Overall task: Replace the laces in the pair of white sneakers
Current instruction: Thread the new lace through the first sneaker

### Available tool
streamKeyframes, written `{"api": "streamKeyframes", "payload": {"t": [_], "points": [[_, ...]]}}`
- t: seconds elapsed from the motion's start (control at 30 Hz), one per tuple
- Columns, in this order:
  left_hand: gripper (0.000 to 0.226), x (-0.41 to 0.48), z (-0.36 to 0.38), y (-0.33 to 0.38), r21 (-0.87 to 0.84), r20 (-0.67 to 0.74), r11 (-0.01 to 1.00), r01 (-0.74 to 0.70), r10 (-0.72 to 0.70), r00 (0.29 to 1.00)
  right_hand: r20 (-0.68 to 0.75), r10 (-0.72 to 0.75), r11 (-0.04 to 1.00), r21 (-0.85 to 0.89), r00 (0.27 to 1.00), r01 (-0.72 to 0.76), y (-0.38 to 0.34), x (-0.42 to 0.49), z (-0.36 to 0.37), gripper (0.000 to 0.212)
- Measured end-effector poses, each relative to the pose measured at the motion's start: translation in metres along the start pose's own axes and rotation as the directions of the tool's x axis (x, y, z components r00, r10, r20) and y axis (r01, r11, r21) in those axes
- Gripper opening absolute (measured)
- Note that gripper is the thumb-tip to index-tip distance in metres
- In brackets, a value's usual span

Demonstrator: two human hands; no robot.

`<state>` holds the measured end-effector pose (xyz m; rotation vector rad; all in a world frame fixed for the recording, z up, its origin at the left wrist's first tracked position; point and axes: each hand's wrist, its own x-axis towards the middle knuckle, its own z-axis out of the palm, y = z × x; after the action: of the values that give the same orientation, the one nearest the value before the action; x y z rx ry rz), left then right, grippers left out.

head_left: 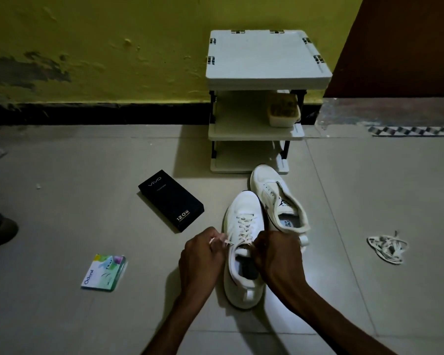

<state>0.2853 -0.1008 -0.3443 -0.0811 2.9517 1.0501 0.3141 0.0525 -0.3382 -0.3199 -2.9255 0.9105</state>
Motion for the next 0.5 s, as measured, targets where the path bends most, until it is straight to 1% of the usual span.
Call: {"api": "streamKeyframes", "payload": {"t": [0.1,0.17,0.2,0.27,0.37,0.43,0.5], "points": [[0.03,-0.002,0.002,0.001,-0.105,-0.006,0.989,0.109,-0.11,0.994,0.007,0.002,1.0,-0.007,1.0,-0.002,-0.003,0.0,0.002,0.01],[0.031,-0.002,0.002,0.001,-0.132,0.038,0.976,0.175,-0.171,0.985,0.016,-0.003,1.0,0.019,1.0,0.002,0.0,0.0,0.003,0.009],[0.03,-0.002,0.002,0.0,-0.129,0.078,0.976,0.175,-0.166,0.983,0.012,-0.011,0.998,0.056,1.0,0.01,0.003,-0.001,0.003,0.009],[0.026,-0.001,0.0,0.0,-0.081,0.184,0.99,0.119,-0.103,0.977,0.002,0.005,0.991,0.135,1.0,-0.006,0.009,-0.003,0.001,0.014],[0.019,0.002,-0.002,0.002,-0.053,0.317,0.997,0.055,-0.036,0.948,0.004,0.045,0.989,0.139,0.999,-0.045,0.011,-0.002,-0.002,0.023],[0.021,0.001,0.001,0.007,-0.092,0.349,0.995,0.035,-0.001,0.937,0.026,0.05,0.991,0.122,0.998,-0.053,0.008,0.0,-0.004,0.035],[0.021,0.0,0.005,0.012,-0.11,0.334,0.994,0.006,0.031,0.942,0.056,0.057,0.994,0.093,0.997,-0.062,0.006,0.002,-0.005,0.037]]}}
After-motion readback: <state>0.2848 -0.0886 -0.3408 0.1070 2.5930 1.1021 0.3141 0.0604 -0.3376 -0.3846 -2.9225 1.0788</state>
